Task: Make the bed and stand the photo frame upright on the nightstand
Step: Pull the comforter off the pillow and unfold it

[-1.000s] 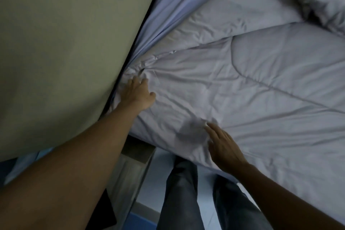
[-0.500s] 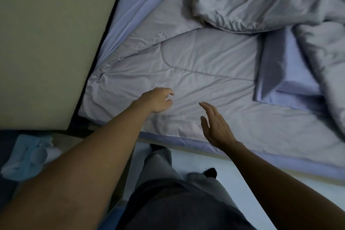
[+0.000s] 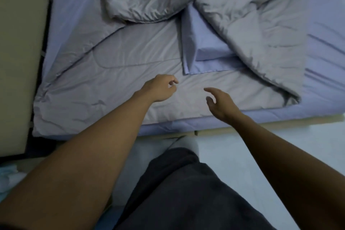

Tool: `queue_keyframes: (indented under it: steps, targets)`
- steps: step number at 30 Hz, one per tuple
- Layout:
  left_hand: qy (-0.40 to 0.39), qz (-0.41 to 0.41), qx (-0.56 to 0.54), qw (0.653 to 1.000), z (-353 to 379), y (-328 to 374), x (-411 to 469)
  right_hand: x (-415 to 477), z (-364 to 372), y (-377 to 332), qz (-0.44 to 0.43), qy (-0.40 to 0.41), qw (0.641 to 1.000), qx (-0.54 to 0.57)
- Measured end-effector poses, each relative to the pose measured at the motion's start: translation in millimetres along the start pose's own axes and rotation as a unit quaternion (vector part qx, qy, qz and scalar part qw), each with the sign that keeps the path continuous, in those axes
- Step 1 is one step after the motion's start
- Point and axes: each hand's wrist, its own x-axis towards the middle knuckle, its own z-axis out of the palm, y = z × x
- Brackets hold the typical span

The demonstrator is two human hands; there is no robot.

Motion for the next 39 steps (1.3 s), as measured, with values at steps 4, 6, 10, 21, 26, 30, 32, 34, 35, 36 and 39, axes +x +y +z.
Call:
queue_keyframes:
  steps: [4,6,10,21,26,30,32,34,35,36,39]
  targets:
    - [0.059,0.009,-0.134,0.989,24.5,63.4,30.1,1.4,-52.5,24.9,0.071,0.072,0.989,0.106]
    - [0.076,0.009,-0.183,0.980,38.2,93.2,45.1,1.1,-79.4,38.5,0.067,0.096,0.984,0.132]
    - [0.076,0.013,-0.230,0.970,69.0,145.3,75.2,-2.1,-125.0,71.1,0.049,0.138,0.969,0.198]
    - [0.058,0.031,-0.301,0.952,109.4,327.4,138.9,-29.4,-238.8,199.7,0.058,0.172,0.944,0.277]
    - [0.104,-0.004,-0.332,0.938,140.8,384.4,149.6,-34.6,-286.4,279.5,0.024,0.146,0.940,0.306]
    - [0.152,-0.042,-0.359,0.920,169.5,432.1,134.6,-41.9,-336.8,331.7,0.003,0.088,0.959,0.270]
    - [0.191,-0.056,-0.383,0.902,184.8,455.4,128.3,-42.0,-359.6,347.8,-0.026,0.057,0.971,0.232]
    - [0.218,-0.062,-0.410,0.883,198.5,476.6,124.7,-36.0,-378.2,357.2,-0.058,0.026,0.979,0.193]
    - [0.228,-0.065,-0.422,0.875,205.0,484.4,123.8,-31.0,-385.5,359.0,-0.073,0.011,0.981,0.177]
    - [0.236,-0.069,-0.428,0.870,210.3,491.2,122.6,-25.4,-391.6,359.1,-0.087,-0.001,0.982,0.169]
    - [0.265,-0.087,-0.435,0.856,220.9,495.8,129.1,-1.6,-403.2,355.2,-0.115,-0.017,0.978,0.172]
